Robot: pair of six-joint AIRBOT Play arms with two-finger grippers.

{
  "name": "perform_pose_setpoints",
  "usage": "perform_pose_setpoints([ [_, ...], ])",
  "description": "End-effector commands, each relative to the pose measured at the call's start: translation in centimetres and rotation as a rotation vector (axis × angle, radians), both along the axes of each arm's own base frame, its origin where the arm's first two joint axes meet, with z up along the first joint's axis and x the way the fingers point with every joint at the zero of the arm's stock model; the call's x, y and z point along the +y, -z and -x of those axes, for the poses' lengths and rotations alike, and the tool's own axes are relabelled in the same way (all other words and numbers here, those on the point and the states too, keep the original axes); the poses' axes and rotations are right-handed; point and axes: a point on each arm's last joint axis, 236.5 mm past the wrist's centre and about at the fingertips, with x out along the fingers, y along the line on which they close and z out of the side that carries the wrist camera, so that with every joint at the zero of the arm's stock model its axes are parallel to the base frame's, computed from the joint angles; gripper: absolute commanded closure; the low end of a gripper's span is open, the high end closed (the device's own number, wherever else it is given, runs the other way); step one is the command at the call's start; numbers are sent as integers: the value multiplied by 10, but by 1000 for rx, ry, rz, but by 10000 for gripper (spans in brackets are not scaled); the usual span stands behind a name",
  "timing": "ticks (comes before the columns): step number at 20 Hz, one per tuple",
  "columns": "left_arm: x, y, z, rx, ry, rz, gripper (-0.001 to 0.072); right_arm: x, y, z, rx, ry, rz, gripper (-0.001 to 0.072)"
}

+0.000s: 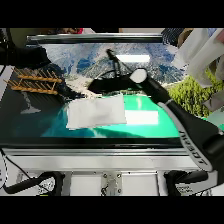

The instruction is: Fold the clothes and pants, and hang the long-sleeved shirts on hangers.

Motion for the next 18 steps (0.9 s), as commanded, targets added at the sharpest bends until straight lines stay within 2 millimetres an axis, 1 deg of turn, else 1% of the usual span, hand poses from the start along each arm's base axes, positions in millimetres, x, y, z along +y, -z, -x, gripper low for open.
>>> perform_pose_setpoints([
  [1, -24, 30, 30, 23, 33, 6, 699, -138, 62, 13, 83, 148, 240, 197],
  [2, -34, 43, 40, 40, 51, 8, 699, -168, 83, 23, 139, 185, 276, 187],
  [3, -44, 53, 48, 51, 70, 10, 699, -192, 101, 30, 202, 228, 284, 68],
  [4, -56, 64, 57, 64, 93, 11, 699, -211, 119, 37, 267, 267, 283, -8],
  [5, -66, 71, 65, 71, 116, 11, 699, -224, 136, 41, 319, 297, 282, -8],
  [6, -77, 79, 73, 79, 141, 11, 699, -230, 149, 42, 362, 313, 276, -8],
  [7, -87, 85, 80, 89, 166, 9, 699, -230, 160, 42, 392, 312, 267, -8],
  [8, -95, 90, 86, 98, 188, 8, 699, -225, 168, 40, 403, 302, 244, -8],
  [9, -102, 95, 91, 106, 206, 6, 699, -214, 173, 36, 417, 290, 188, -8],
  [11, -113, 103, 100, 124, 240, 2, 699, -189, 176, 26, 428, 272, 55, -8],
  [13, -119, 104, 104, 127, 256, 1, 699, -164, 178, 18, 446, 265, -50, -8],
  [16, -120, 104, 103, 124, 253, 4, 699, -130, 192, 20, 466, 197, -47, -8],
  [18, -119, 104, 103, 126, 253, 4, 699, -103, 195, 22, 455, 137, -37, -8],
])
